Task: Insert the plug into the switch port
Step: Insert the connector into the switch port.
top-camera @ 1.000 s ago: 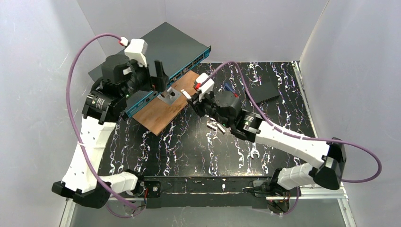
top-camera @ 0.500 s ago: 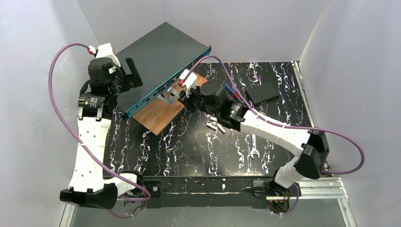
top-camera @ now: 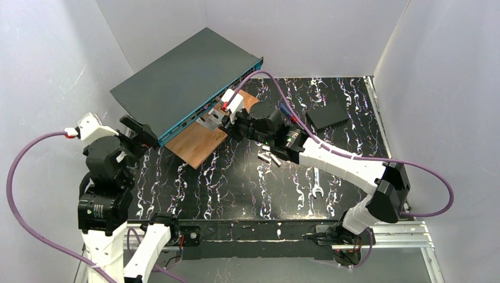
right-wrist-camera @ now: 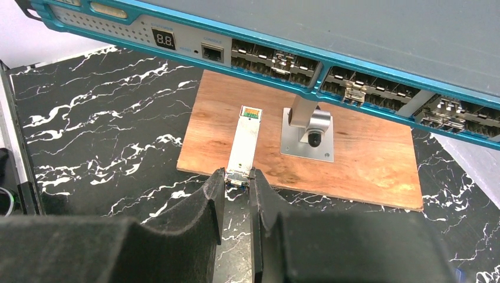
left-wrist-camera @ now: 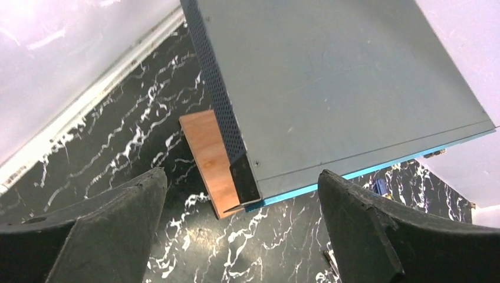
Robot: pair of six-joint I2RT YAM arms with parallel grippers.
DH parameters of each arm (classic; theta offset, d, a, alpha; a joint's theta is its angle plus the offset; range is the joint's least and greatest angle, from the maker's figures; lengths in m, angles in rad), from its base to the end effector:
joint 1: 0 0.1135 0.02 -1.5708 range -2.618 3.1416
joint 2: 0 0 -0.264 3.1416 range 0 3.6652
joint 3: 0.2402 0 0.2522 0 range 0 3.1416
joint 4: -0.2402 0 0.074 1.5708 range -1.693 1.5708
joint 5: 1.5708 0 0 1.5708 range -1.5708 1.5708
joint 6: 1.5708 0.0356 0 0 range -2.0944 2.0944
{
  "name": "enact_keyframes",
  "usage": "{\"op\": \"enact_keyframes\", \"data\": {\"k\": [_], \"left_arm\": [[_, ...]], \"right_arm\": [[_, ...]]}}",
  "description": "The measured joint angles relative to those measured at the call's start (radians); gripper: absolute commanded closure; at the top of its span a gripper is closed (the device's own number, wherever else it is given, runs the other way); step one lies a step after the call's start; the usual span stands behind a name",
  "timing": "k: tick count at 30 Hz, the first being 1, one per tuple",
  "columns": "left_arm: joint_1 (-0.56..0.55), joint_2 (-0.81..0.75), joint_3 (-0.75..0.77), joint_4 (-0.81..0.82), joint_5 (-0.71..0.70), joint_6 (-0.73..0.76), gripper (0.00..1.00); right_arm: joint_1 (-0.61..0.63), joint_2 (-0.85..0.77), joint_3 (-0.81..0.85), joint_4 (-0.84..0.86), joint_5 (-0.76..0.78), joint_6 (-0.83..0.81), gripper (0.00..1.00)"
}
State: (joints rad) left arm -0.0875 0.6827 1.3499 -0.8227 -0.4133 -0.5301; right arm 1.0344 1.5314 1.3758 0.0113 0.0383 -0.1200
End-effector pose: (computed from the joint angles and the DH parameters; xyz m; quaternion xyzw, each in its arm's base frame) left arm 0.0767 0.0076 0.4623 -0.2934 0.6963 -0.0448 0.6535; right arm 0.1899 0.3168 0.3828 -0.4021 0.6404 0.2758 0.5934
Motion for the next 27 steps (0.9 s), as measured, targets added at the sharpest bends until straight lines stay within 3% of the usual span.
{"op": "enact_keyframes", "data": {"k": [10,13,19,27], "left_arm": [[0.047,0.025,-0.118,0.013,0.053,-0.131,0.02],[0.149,0.044,-0.117,0.042,0.122,-0.161,0.02],[0.471,0.076,-0.210,0.185,0.412,-0.269,0.02],[0.583,0.128,-0.330,0.376,0.664,-0.391,0.02]], "right_arm": [[0.000,-0.050,-0.071,0.029,-0.021,-0.018,0.99],[0.000,-0.072,-0.084,0.043,-0.022,-0.019,0.99],[0.000,-0.100,-0.109,0.076,-0.023,-0.021,0.99],[0.000,-0.104,-0.118,0.080,-0.023,-0.027,0.99]]}}
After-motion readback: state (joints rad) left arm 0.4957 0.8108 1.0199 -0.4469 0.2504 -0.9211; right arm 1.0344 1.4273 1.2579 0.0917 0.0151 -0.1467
